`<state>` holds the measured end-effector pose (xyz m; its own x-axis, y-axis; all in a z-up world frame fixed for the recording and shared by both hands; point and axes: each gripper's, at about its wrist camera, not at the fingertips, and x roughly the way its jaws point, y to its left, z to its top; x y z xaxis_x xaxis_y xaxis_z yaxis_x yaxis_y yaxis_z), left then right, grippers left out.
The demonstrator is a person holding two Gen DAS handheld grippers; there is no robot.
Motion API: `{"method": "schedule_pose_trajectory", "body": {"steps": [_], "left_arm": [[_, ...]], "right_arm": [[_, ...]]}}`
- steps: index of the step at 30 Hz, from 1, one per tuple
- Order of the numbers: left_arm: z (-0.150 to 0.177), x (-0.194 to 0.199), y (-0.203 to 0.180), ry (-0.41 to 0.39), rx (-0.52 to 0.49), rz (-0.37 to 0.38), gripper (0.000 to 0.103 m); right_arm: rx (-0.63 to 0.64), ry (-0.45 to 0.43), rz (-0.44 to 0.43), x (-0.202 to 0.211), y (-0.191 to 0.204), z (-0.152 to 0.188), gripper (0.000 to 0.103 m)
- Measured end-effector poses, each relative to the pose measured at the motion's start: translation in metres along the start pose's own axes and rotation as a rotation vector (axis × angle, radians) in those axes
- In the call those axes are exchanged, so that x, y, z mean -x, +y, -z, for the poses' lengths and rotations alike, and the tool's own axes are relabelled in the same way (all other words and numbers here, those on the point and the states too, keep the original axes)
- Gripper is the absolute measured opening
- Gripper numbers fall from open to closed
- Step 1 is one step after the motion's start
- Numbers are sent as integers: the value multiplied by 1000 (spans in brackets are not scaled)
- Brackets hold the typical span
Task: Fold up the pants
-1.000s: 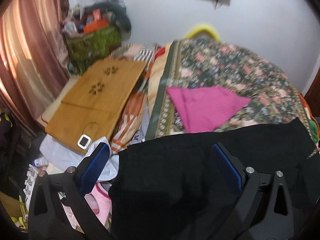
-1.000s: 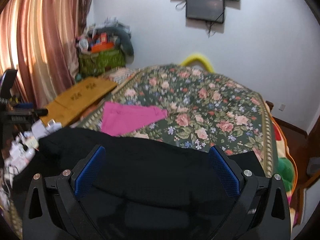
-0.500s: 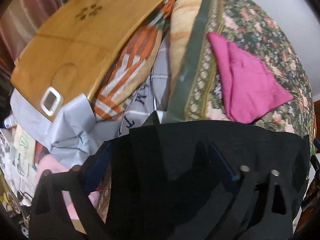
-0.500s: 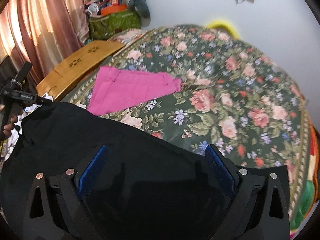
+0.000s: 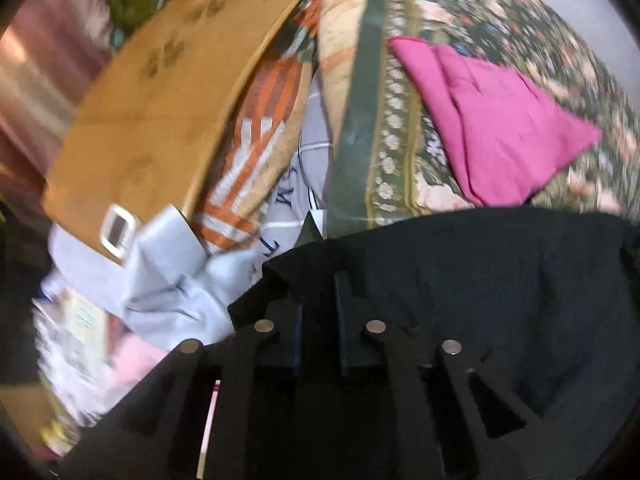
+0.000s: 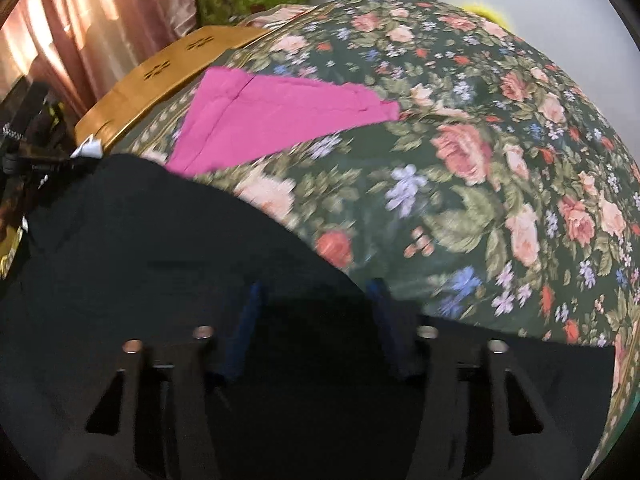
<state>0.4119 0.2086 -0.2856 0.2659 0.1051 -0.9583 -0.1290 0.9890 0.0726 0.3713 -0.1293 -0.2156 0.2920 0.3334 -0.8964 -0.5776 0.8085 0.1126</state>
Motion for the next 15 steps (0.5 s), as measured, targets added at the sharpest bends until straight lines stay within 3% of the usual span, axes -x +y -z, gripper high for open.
{"method": "schedule_pose_trajectory", "body": {"steps": [3,7,12,15], "left_arm": [[4,19,-10,-56,-48,-46,8],[-6,51,-12,-137,-46,-51,6],[-20,104,-15,-274,-39,-49,5],[-26,128,-14,-315,-16,-7,5]], "right_arm": [[-20,6,-4,2,2,4,8],[5,-31,79,14,12,7,5],[-15,-155,184,62,6,-3,4],[-47,-209,187,92,-1,-6,4]]}}
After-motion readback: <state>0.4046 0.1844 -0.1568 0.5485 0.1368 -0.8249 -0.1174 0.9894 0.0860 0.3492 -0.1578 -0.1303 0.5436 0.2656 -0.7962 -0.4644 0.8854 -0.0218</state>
